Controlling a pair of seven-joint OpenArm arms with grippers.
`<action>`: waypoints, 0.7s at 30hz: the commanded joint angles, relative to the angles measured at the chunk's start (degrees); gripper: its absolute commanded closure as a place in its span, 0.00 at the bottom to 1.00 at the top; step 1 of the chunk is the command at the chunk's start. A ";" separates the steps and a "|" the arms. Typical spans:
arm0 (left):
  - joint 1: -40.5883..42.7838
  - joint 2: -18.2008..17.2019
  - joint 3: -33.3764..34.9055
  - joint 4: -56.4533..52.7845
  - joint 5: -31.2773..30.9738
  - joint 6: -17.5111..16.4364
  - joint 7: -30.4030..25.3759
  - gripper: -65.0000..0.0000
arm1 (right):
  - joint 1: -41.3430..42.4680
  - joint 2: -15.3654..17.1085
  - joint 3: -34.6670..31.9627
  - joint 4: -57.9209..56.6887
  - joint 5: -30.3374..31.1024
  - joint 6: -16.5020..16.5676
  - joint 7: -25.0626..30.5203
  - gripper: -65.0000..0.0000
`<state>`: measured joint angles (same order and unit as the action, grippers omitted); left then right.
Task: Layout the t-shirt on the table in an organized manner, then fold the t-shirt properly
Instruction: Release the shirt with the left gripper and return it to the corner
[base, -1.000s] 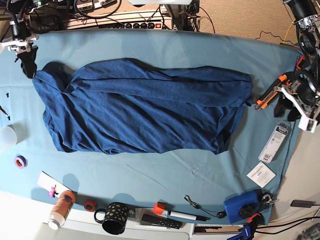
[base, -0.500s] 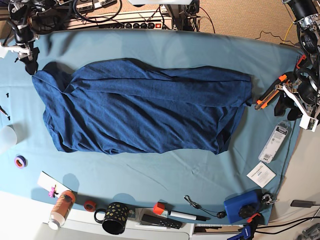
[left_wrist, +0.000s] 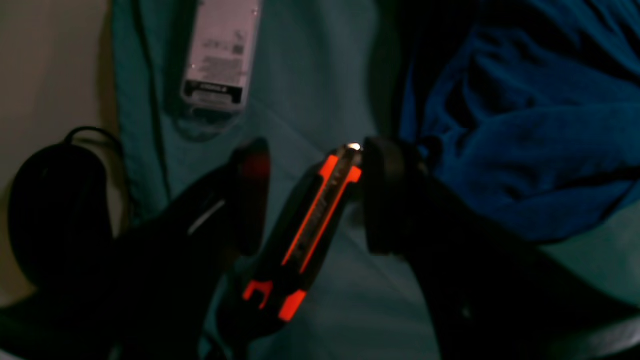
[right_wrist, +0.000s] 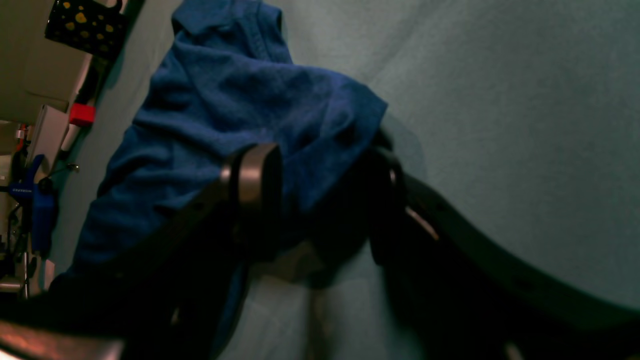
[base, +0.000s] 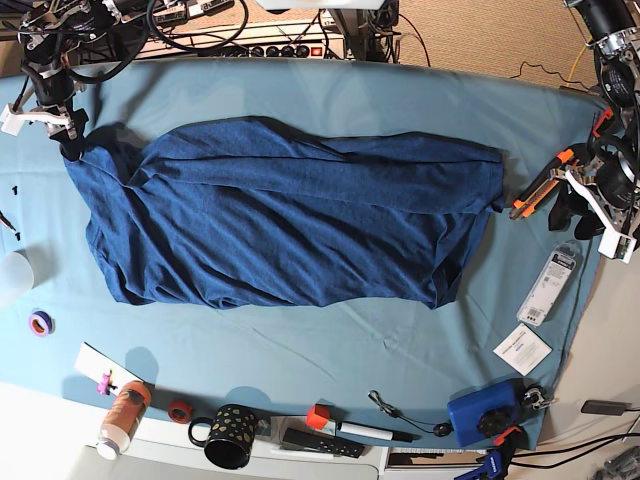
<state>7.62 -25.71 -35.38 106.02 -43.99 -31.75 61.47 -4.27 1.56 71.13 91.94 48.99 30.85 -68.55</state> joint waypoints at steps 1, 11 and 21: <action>-0.61 -0.96 -0.44 0.81 -1.14 -0.46 -1.07 0.54 | 0.28 0.96 0.11 0.72 1.03 0.15 1.46 0.58; -0.61 -0.96 -0.44 0.81 -1.27 -0.68 -1.03 0.54 | 3.28 2.12 0.11 -15.34 4.63 1.95 1.75 0.58; -0.61 -0.96 -0.44 0.81 -1.27 -0.66 -0.87 0.54 | 5.20 2.64 0.11 -16.31 6.08 3.34 -1.64 0.73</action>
<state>7.62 -25.58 -35.38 106.02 -44.42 -32.21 61.52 0.51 4.27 71.40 75.79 54.54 34.76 -68.71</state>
